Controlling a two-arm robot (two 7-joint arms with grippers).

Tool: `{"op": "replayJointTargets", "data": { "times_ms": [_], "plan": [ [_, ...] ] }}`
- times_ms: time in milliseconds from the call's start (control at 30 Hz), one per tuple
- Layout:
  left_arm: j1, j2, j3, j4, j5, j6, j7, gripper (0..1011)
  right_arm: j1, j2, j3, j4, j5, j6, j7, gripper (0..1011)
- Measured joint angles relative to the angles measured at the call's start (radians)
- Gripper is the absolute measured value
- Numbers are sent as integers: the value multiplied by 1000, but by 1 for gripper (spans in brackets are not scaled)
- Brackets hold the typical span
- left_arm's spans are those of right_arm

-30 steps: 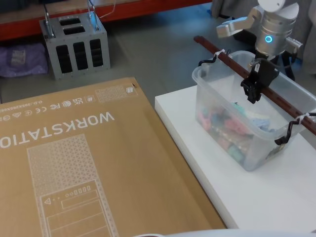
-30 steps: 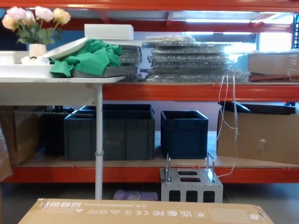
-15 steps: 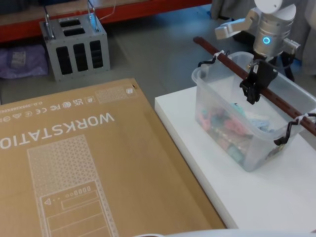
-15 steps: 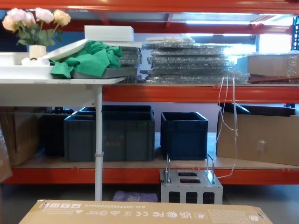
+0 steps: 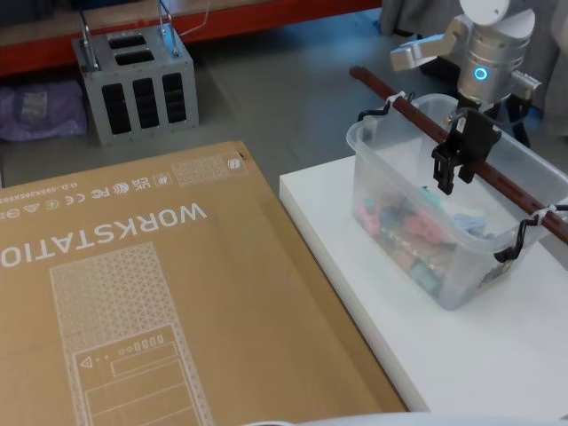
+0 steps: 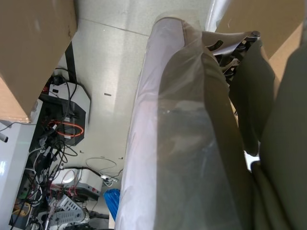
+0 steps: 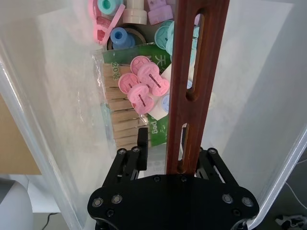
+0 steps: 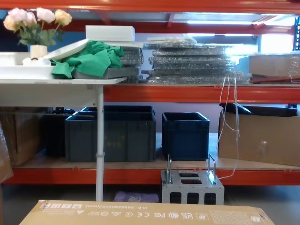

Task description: Use one hand to grasp the basket and place it at the designated location.

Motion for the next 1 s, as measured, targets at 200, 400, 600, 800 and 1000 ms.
{"op": "replayJointTargets", "data": {
  "times_ms": [200,400,600,800,1000],
  "plan": [
    [0,0,0,0,0,0,0,0,-4,5,6,-5,0,8,-4,572],
    [0,0,0,0,0,0,0,0,-8,12,11,-9,-1,13,-7,770],
    [0,0,0,0,0,0,0,0,-12,19,15,-17,-6,18,-7,934],
    [0,0,0,0,0,0,0,0,-18,29,22,-22,-8,20,-8,1000],
    [0,0,0,0,0,0,0,0,-23,34,29,-28,-10,23,-7,1000]
  ]
}}
